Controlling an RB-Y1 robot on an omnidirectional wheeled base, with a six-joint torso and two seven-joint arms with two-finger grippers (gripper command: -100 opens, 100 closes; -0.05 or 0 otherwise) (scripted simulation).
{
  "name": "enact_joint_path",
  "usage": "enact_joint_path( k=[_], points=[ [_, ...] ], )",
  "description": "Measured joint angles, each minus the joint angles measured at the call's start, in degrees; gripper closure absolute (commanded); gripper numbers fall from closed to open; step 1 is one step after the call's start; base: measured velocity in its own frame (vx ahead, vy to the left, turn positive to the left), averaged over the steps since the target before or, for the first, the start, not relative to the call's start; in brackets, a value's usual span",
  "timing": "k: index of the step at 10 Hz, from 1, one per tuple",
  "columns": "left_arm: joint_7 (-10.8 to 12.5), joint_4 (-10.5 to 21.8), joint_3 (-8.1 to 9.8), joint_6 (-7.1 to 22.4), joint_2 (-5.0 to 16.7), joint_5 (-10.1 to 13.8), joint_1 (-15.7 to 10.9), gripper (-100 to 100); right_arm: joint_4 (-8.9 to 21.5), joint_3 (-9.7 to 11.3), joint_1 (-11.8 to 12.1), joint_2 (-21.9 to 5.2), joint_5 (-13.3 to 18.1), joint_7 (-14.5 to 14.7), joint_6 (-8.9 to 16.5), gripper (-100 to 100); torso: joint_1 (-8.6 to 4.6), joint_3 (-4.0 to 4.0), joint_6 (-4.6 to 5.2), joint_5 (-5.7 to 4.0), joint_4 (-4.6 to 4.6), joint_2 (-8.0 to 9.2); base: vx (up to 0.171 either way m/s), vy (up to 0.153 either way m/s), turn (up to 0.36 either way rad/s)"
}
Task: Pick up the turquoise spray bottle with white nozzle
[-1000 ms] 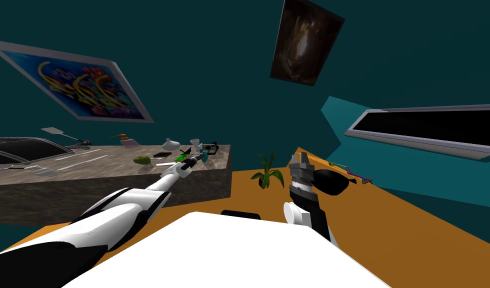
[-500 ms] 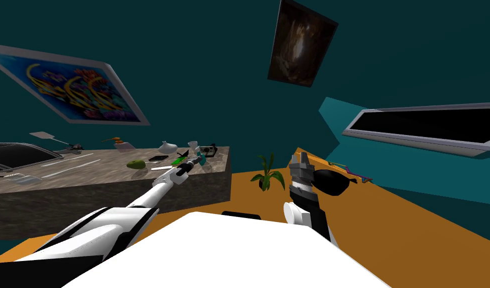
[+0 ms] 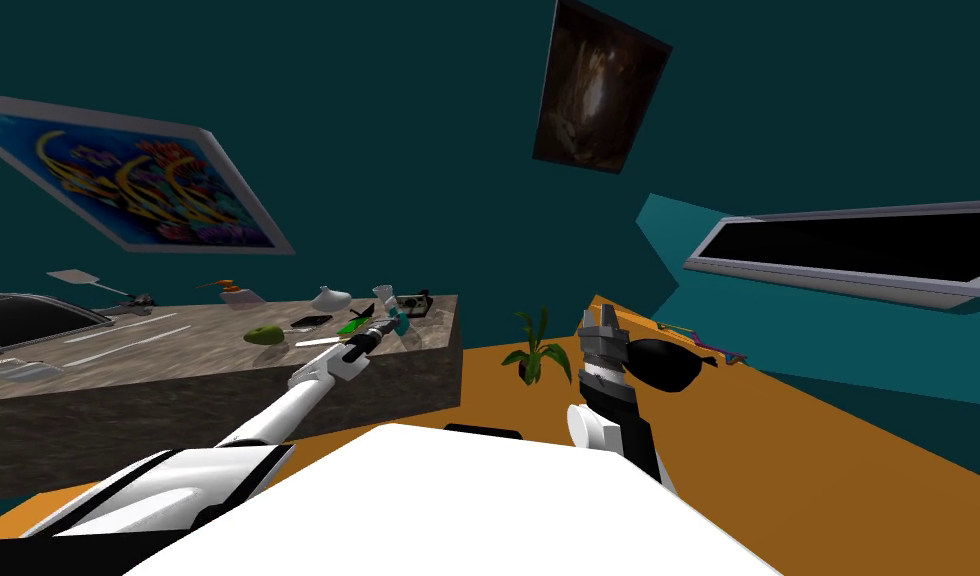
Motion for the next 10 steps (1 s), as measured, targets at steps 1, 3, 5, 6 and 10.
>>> enact_joint_path(
  k=[1, 3, 5, 6, 10],
  points=[
    [0.6, -2.2, 0.56, 1.1, -0.2, -0.1, 1.8, 100, 0.0, 0.0, 0.0, 0.0, 0.0, 0.0, 0.0, 0, 0.04, -0.05, 0.0, 0.02, -0.02, -0.09, 0.066, 0.013, -0.034],
    [1.0, -5.9, 1.37, 1.7, -0.5, -0.3, 5.2, 100, 0.0, 0.0, 0.0, 0.0, 0.0, 0.0, 0.0, 0, 0.06, -0.12, -0.04, 0.1, -0.13, -0.12, 0.021, 0.002, 0.008],
    [1.6, -9.4, 2.0, 2.8, -0.7, -0.4, 7.9, 100, 0.0, 0.0, 0.0, 0.0, 0.0, 0.0, 0.0, 0, 0.08, -0.14, -0.04, 0.08, -0.13, -0.18, 0.064, 0.017, -0.043],
    [2.0, -12.1, 2.56, 3.5, -0.8, -0.5, 10.2, 100, 0.0, 0.0, 0.0, 0.0, 0.0, 0.0, 0.0, 0, 0.1, -0.18, -0.06, 0.1, -0.16, -0.21, 0.03, 0.007, 0.007],
    [2.9, -20.1, 4.37, 4.8, -1.4, -0.8, 17.3, 100, 0.0, 0.0, 0.0, 0.0, 0.0, 0.0, 0.0, 0, 0.03, -0.16, -0.05, 0.07, -0.15, -0.16, 0.059, 0.01, -0.029]
  ],
)
